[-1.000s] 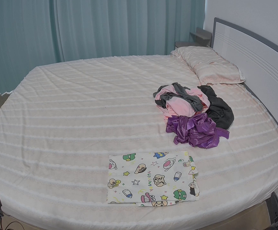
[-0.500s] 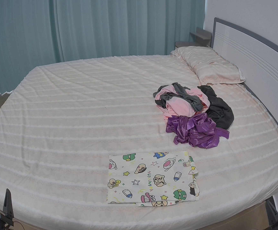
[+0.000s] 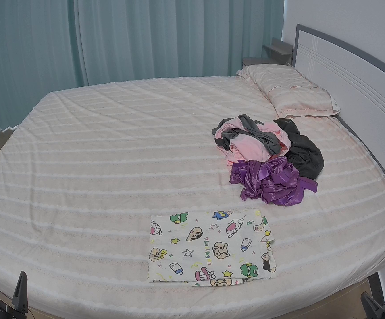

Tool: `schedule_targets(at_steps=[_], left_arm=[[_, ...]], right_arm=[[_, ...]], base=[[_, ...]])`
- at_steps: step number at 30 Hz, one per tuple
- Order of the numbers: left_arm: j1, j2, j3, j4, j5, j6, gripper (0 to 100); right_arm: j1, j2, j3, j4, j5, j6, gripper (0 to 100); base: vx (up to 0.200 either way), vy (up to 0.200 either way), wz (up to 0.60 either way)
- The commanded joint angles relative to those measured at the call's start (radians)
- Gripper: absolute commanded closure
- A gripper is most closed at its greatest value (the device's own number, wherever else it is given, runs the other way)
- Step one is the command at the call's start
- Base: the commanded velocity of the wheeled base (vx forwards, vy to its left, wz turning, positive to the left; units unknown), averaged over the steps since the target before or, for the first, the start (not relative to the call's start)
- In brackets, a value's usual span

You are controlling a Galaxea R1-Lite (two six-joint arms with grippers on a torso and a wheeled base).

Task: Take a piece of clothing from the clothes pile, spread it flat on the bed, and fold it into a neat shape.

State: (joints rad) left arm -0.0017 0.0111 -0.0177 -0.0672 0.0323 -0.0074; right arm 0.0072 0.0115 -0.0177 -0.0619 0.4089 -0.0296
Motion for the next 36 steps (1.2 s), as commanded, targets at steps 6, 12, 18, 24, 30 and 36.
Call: schedule_targets(at_steps=[6, 12, 18, 24, 30, 36], left_arm=[[0.0, -0.011, 0.018, 0.0, 0.008, -0.005, 0], [0.002, -0.011, 0.018, 0.0, 0.021, -0.006, 0], [0.0, -0.011, 0.018, -0.002, 0.084, 0.004, 0], [0.002, -0.011, 0.018, -0.002, 0.081, -0.008, 0], [0.002, -0.011, 0.018, -0.002, 0.026, -0.008, 0], [0.0, -0.011, 0.018, 0.0, -0.029, 0.007, 0]], right_arm=[[0.0, -0.011, 0.018, -0.01, -0.05, -0.156, 0], [-0.001, -0.01, 0.008, 0.036, -0.315, -0.073, 0], [0.002, 0.002, 0.004, 0.105, -0.378, 0.002, 0], [-0.006, -0.008, 0.018, 0.065, -0.389, 0.033, 0], [-0.004, -0.01, 0.018, 0.067, -0.389, 0.028, 0], [-0.004, -0.01, 0.018, 0.067, -0.389, 0.028, 0]], base=[[0.0, 0.0, 0.0], [0.0, 0.0, 0.0], [0.0, 0.0, 0.0], [0.0, 0.0, 0.0], [0.0, 0.0, 0.0], [0.0, 0.0, 0.0]])
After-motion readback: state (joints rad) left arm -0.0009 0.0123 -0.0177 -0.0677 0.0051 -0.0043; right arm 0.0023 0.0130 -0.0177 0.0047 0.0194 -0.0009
